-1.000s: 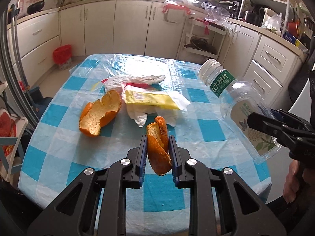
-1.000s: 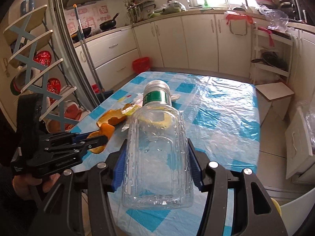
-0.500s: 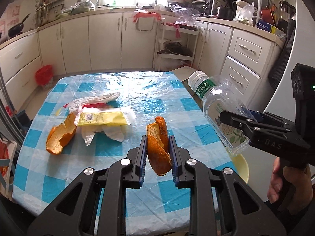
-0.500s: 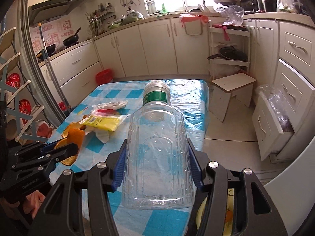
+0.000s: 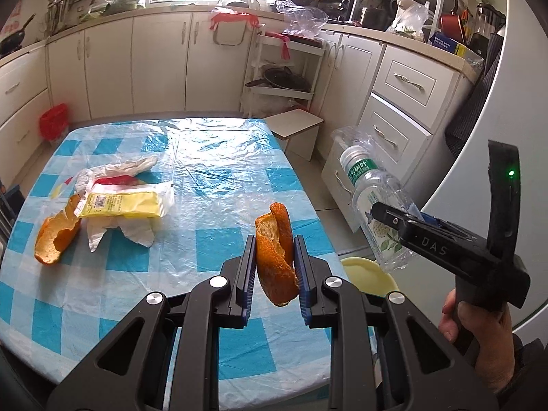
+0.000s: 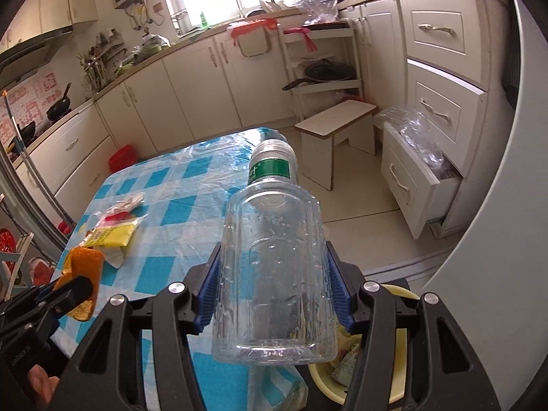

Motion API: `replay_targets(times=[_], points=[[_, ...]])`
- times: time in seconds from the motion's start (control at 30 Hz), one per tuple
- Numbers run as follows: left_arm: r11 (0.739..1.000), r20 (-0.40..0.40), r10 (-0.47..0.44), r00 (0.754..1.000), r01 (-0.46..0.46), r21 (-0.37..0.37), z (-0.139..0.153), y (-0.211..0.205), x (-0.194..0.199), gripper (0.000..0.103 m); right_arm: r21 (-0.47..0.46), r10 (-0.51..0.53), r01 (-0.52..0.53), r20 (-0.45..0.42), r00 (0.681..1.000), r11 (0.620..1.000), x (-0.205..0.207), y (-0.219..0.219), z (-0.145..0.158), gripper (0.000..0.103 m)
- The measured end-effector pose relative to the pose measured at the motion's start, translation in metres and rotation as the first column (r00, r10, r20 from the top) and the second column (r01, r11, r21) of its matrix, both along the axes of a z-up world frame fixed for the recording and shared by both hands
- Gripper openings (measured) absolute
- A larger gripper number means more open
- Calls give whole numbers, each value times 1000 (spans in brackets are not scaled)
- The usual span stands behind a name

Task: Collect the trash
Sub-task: 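Carry the peel and bottle in both grippers over the yellow bucket, then open the right gripper to drop the bottle while the left gripper releases the peel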

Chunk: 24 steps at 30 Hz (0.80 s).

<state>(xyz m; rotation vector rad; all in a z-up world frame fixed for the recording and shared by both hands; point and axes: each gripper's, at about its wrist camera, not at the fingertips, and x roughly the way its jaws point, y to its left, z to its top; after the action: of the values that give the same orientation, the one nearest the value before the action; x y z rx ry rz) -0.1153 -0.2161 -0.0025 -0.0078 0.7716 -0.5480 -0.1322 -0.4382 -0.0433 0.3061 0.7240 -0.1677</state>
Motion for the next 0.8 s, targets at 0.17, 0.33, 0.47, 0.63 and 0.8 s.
replay_targets(times=[0.17, 0.33, 0.47, 0.63, 0.8], points=[[1000, 9, -24, 1000, 24, -8, 7, -11, -3, 20, 41, -100, 104, -79, 992, 994, -3, -25, -22, 55], [998, 14, -56, 998, 56, -16, 12, -21, -10, 20, 59, -167, 177, -155, 974, 982, -7, -40, -41, 55], [997, 18, -72, 997, 72, -19, 13, -24, -15, 20, 48, -199, 214, -218, 955, 976, -6, -48, -57, 55], [997, 4, -68, 998, 69, -29, 11, -21, -14, 20, 43, -238, 261, -290, 927, 964, -4, -60, -77, 55], [997, 9, -78, 997, 78, -27, 11, -24, -16, 20, 59, -262, 296, -327, 908, 953, -6, -69, -85, 61]])
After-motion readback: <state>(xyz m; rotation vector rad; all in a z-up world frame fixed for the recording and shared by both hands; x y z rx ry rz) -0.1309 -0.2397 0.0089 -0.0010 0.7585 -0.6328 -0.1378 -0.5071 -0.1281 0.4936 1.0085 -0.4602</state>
